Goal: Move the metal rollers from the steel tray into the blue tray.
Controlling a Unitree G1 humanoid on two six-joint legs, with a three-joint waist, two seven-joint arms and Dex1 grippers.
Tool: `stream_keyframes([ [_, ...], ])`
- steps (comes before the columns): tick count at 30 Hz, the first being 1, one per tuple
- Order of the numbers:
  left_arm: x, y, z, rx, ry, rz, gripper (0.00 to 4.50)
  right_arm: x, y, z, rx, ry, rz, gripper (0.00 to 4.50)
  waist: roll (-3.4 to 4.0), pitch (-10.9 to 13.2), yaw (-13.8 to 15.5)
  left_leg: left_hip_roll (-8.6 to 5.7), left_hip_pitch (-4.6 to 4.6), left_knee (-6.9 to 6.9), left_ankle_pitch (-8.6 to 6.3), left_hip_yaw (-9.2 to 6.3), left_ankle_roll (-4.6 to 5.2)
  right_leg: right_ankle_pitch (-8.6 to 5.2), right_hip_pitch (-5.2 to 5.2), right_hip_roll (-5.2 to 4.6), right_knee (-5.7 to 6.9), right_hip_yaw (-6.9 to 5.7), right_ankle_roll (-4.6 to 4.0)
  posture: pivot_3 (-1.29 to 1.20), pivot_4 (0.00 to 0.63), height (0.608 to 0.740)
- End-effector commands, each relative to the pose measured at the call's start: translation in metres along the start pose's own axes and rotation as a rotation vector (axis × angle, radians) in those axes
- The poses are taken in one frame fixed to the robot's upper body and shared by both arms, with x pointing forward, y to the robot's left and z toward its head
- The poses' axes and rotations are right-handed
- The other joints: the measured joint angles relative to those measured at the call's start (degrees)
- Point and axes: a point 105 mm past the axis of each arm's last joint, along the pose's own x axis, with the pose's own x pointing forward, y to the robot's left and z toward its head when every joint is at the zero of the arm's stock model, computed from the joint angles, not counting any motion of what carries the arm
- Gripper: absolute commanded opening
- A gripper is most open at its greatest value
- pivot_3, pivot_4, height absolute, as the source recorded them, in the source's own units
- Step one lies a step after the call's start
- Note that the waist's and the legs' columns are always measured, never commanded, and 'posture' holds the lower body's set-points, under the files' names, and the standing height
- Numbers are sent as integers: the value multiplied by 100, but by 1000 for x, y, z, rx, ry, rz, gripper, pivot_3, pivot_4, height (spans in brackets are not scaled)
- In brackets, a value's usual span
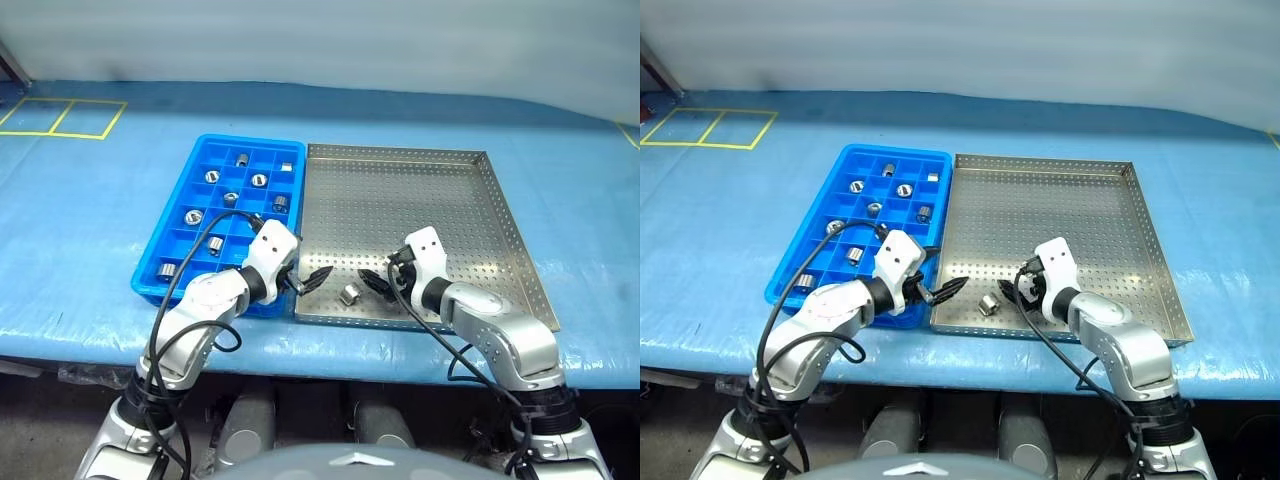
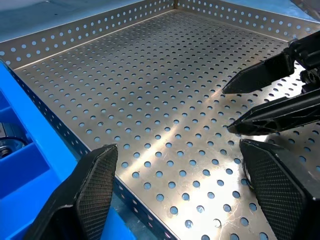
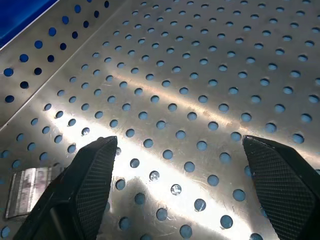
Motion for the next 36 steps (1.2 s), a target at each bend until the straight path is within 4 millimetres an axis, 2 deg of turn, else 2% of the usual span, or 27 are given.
stream_keyframes([
  [1, -5, 4, 5, 18, -19, 27, 4235, -11, 19, 26, -34, -120, 94, 4224, 0, 0, 2, 0, 0, -1, 0, 0, 0, 0, 0, 0, 0, 0, 0, 170, 150, 740],
  [7, -7, 5, 4, 14, -19, 32, 4235, -21, 64, 36, -37, -167, 294, 4224, 0, 0, 4, 0, 0, -3, -1, -2, 1, 0, -1, 0, -1, -2, 0, 158, 150, 740],
  [10, -9, 9, 5, 15, -20, 45, 4235, -20, 83, 32, -28, -139, 369, 4224, 0, 0, -3, 2, 1, -2, -1, -2, 1, 0, 0, 0, 0, -2, 0, 155, 150, 740],
  [14, -12, 17, 8, 26, -25, 69, 4235, -11, 99, 12, -22, -43, 421, 4224, 0, 0, -3, 2, 0, 0, -1, -1, 0, 0, -1, -1, 0, -2, -1, 149, 150, 740],
  [19, -15, 23, 11, 37, -31, 92, 4235, 3, 98, -2, -20, 36, 411, 4224, 0, 0, -1, 1, 0, 0, -1, -1, 0, 0, -1, -1, -1, -2, 0, 149, 150, 740],
  [23, -16, 21, 11, 37, -31, 95, 4235, 10, 89, -13, -28, 91, 361, 4224, -2, -1, -8, 2, 2, 1, -1, -1, 0, 0, 0, 0, 0, -2, 0, 163, 150, 740],
  [28, -17, 19, 9, 30, -28, 101, 4235, 11, 76, -21, -20, 130, 305, 4224, -8, -5, 1, 3, 10, 11, -1, 0, 0, 0, 9, 0, 0, -3, 0, 174, 150, 740],
  [32, -17, 20, 9, 28, -25, 106, 4235, 9, 72, -20, 10, 123, 303, 4224, -14, -8, 19, 3, 10, 17, 0, 1, 0, 0, 11, -2, -2, -3, 0, 174, 150, 740],
  [36, -17, 20, 9, 29, -23, 110, 4235, 9, 69, -13, 71, 92, 304, 3422, -14, -9, 66, 3, 7, 20, 0, 2, 0, 0, 10, -4, -4, -3, 1, 172, 150, 740],
])
